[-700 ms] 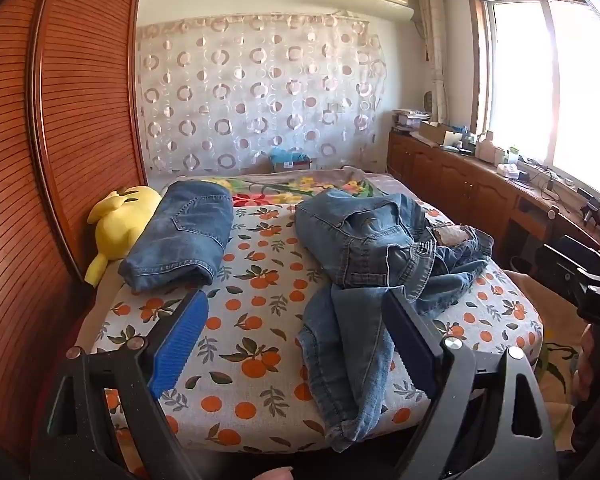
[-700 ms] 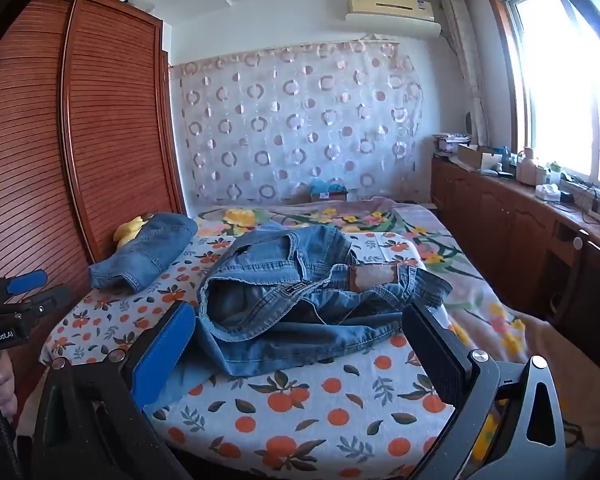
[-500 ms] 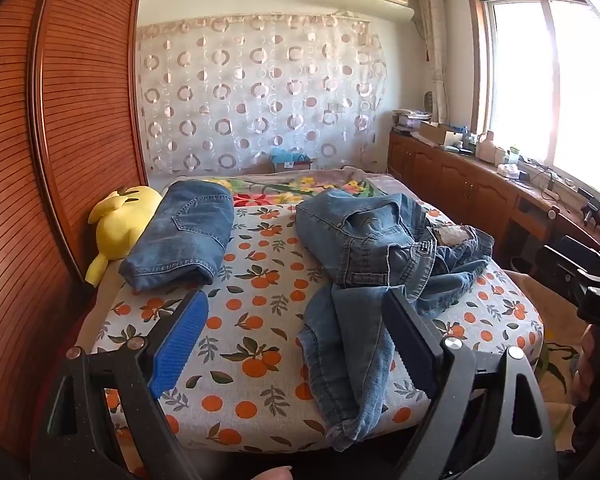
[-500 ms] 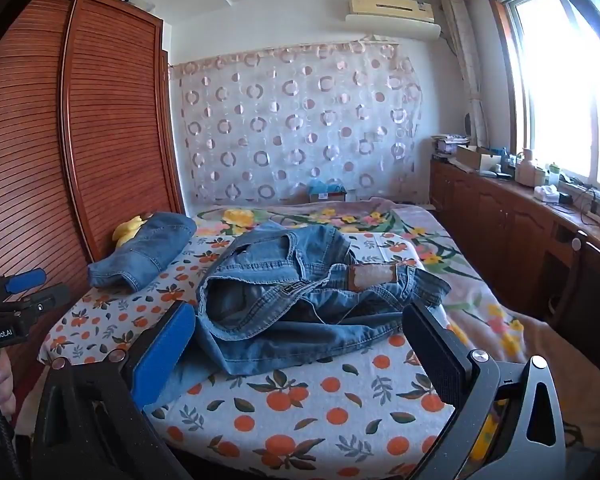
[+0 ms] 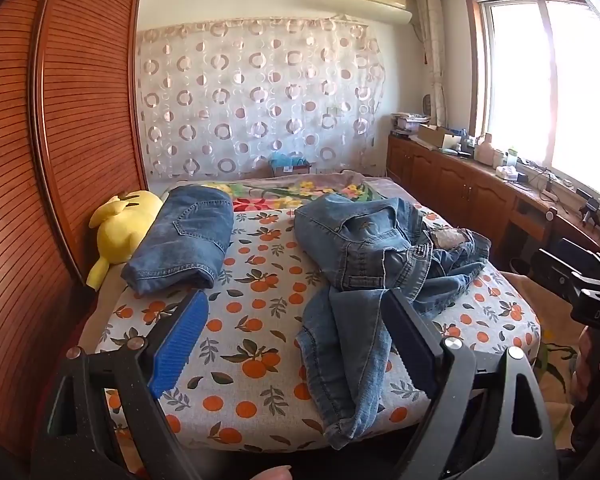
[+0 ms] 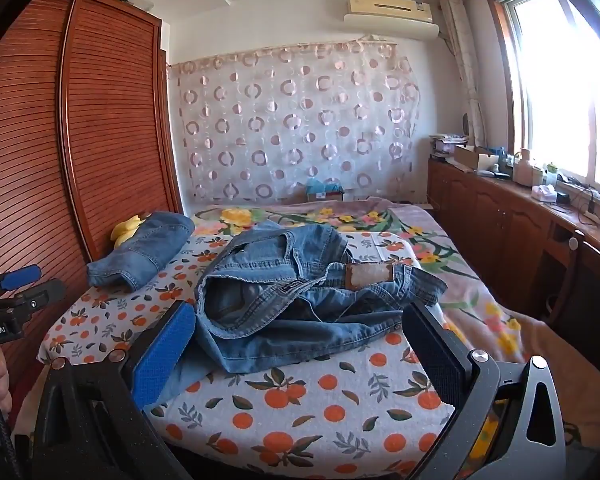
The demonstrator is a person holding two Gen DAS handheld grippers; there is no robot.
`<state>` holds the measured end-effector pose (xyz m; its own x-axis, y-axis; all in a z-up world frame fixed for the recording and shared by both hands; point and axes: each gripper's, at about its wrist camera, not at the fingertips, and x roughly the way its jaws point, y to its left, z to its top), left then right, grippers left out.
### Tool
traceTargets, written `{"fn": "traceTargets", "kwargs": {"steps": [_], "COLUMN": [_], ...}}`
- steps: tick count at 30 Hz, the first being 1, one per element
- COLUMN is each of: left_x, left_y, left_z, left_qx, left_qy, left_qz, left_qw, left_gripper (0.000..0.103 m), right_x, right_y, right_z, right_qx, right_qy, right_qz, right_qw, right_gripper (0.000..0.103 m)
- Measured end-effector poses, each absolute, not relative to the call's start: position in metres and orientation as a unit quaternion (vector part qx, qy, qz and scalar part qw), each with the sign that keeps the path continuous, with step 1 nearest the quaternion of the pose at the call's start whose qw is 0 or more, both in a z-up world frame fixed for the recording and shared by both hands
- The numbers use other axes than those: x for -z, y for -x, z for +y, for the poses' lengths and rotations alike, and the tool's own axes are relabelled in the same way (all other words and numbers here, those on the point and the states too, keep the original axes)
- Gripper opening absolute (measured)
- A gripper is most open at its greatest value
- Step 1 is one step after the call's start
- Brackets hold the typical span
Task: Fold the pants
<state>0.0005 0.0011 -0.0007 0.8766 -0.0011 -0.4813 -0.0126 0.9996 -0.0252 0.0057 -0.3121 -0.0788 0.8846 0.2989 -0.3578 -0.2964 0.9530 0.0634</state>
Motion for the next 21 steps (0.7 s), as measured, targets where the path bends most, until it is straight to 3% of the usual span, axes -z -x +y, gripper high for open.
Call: {"fn": "traceTargets", "kwargs": {"steps": [21], "left_x": [0.0005], "left_y": [0.0008], "left_z": [0.0004], "left_qx": [-0.003], "left_qy": [0.011], "left_qz": [0.244], "left_qw": [0.970], "left_gripper": [0.089], "right_x": [0.0801], "right_y": [-0.0054], "right_z": [-0.3078], "right_qx": [-0.155], "right_qy": [-0.005], "right_qz": [0.183], "right_qw": [0.971], "right_gripper": [0.103]}}
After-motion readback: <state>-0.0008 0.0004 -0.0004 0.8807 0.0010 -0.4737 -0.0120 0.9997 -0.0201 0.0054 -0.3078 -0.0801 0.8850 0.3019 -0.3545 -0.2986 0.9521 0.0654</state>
